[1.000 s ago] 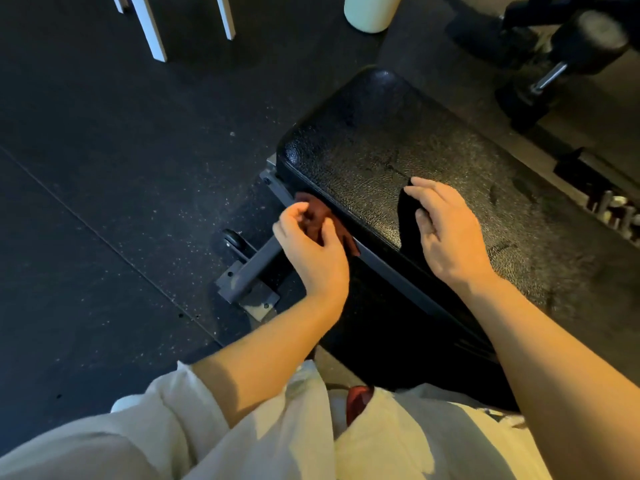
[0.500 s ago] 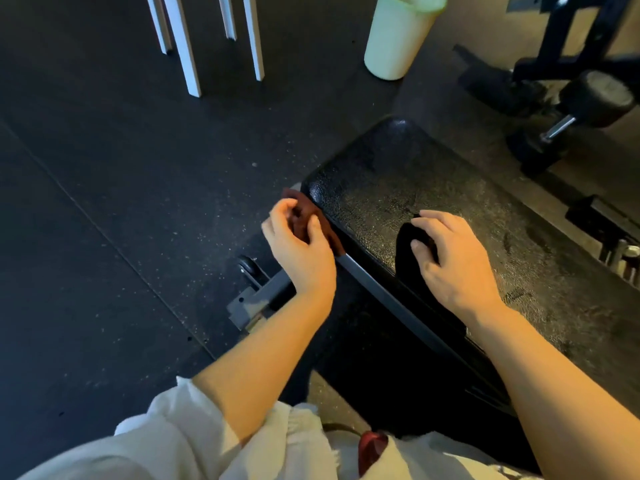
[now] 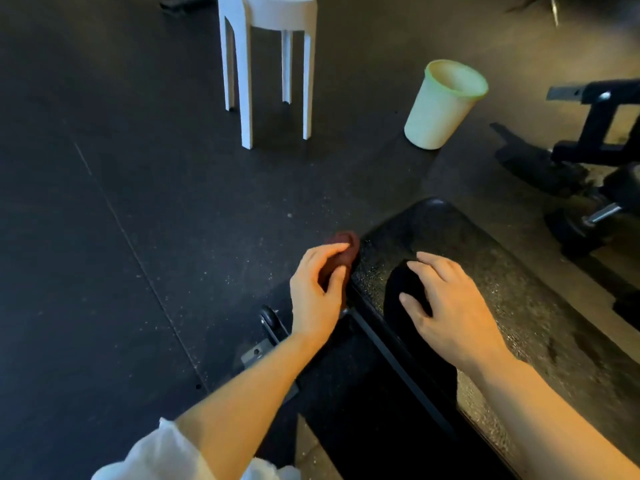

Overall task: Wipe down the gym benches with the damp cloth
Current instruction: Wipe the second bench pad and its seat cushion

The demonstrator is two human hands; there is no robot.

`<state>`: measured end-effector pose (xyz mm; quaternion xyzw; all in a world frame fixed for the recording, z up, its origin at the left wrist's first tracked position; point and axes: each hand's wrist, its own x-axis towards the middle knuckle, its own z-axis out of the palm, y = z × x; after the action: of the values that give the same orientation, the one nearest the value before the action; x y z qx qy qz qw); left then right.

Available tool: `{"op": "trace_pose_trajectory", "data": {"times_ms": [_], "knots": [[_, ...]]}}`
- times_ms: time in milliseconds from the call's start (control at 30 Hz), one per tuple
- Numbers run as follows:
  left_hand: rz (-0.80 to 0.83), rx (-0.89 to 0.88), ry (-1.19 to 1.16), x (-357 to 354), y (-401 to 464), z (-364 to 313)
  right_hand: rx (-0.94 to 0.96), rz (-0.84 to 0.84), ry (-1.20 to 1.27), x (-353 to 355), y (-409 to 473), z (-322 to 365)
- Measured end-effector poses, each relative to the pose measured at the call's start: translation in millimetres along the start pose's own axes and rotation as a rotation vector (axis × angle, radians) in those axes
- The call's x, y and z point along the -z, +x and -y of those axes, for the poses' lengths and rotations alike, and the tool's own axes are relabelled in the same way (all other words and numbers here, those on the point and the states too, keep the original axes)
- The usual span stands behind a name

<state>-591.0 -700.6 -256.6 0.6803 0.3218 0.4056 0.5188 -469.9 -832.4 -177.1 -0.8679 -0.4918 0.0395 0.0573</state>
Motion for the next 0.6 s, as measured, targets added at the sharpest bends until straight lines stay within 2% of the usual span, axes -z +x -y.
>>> {"op": "trace_pose_trajectory", "data": {"times_ms": [67, 167, 333, 433, 533, 600], "knots": [[0.036, 0.031, 0.002, 1, 14, 8, 0.019, 0.013, -0.005, 0, 12, 2], [0.043, 0.199, -0.025, 1, 38, 21, 0.047, 0.024, -0.001, -3, 24, 6], [0.154, 0.2, -0.213, 10, 26, 16, 0.077, -0.031, 0.062, -9, 34, 6], [0.247, 0.259, -0.212, 11, 43, 20, 0.09, -0.052, 0.096, -16, 48, 6], [0.363, 0.303, -0.22, 3, 66, 30, 0.025, -0.041, 0.155, -29, 61, 6], [0.428, 0.339, -0.241, -2, 75, 36, 0.015, -0.062, 0.115, -38, 63, 6]]}}
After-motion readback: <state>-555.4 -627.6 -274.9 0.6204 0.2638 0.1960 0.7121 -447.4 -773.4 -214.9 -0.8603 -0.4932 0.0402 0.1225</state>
